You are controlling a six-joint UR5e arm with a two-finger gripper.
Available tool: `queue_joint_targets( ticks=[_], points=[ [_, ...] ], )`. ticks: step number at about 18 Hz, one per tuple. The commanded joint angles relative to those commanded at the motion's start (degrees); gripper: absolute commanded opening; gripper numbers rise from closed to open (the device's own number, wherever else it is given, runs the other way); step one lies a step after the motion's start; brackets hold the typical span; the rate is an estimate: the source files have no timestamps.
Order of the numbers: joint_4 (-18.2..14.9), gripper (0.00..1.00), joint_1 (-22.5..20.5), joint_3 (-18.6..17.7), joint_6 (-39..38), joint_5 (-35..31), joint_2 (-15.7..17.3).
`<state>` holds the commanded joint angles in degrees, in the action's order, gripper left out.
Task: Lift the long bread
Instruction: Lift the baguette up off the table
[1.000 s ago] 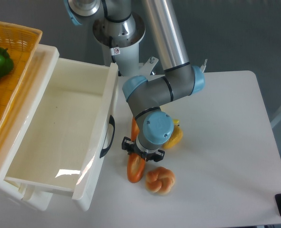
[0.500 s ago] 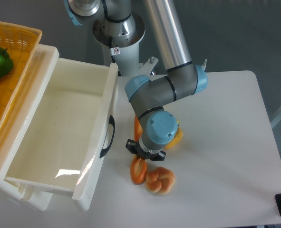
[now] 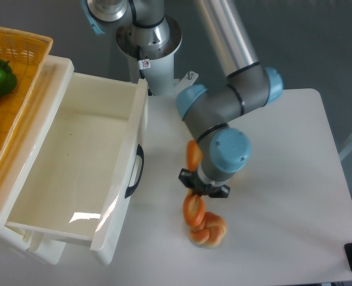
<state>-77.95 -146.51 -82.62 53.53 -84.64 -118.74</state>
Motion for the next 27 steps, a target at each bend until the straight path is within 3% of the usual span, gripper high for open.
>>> queue_joint_targets(
  ticks=[8,15,27],
  points=[
    [-3.43,0.00,0.35,2.46,-0.62,0.61,4.04],
    [-1.77,0.00,0.17,4.40,0.35,1.49,4.92],
    [-1.06,0.00,-1.50,3.61,1.58,1.41,7.47]
  ],
)
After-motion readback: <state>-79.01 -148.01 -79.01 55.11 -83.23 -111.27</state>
